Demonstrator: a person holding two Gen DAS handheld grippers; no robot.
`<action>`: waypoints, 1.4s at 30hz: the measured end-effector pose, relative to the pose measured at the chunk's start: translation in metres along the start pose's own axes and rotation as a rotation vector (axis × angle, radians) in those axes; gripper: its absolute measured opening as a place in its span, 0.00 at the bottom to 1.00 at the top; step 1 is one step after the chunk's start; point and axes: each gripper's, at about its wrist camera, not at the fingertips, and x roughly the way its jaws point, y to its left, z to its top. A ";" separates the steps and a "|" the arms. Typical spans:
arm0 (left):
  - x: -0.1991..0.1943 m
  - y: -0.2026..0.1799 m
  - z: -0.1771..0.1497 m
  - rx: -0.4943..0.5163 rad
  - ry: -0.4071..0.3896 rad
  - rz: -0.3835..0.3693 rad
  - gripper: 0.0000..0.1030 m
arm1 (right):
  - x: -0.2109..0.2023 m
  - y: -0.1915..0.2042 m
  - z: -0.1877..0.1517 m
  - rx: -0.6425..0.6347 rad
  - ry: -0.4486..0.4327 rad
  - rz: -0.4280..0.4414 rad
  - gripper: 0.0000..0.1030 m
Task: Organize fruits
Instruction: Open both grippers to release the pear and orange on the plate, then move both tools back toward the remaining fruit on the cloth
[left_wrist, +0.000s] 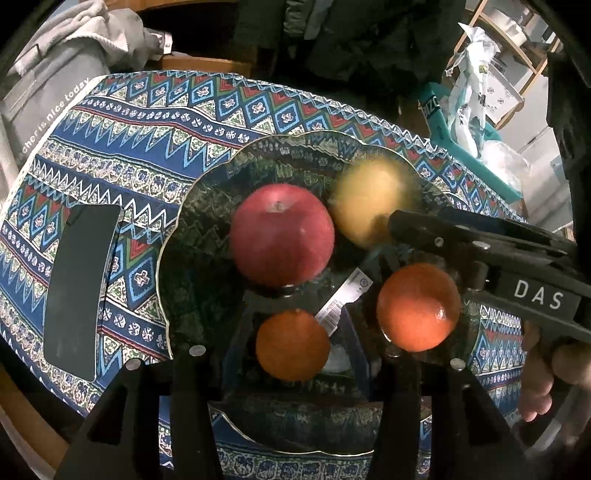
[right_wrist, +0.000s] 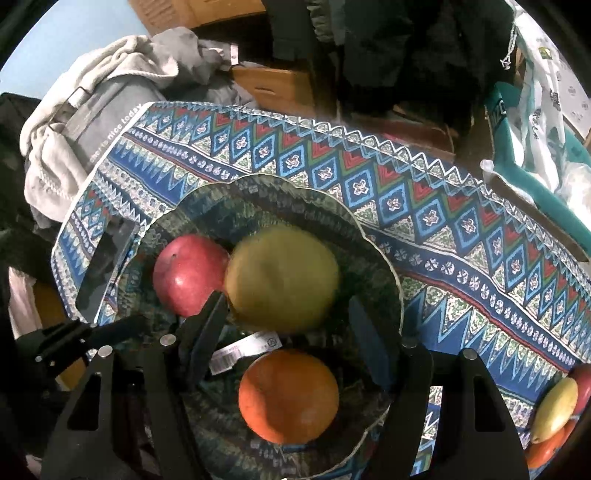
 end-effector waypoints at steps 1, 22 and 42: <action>0.000 -0.001 0.000 0.000 0.000 0.000 0.50 | 0.000 0.000 0.000 -0.002 -0.001 0.001 0.68; -0.036 -0.028 0.003 0.044 -0.078 -0.011 0.61 | -0.054 -0.007 -0.009 -0.012 -0.100 -0.076 0.68; -0.071 -0.097 -0.010 0.200 -0.144 -0.037 0.76 | -0.133 -0.054 -0.052 0.077 -0.200 -0.167 0.69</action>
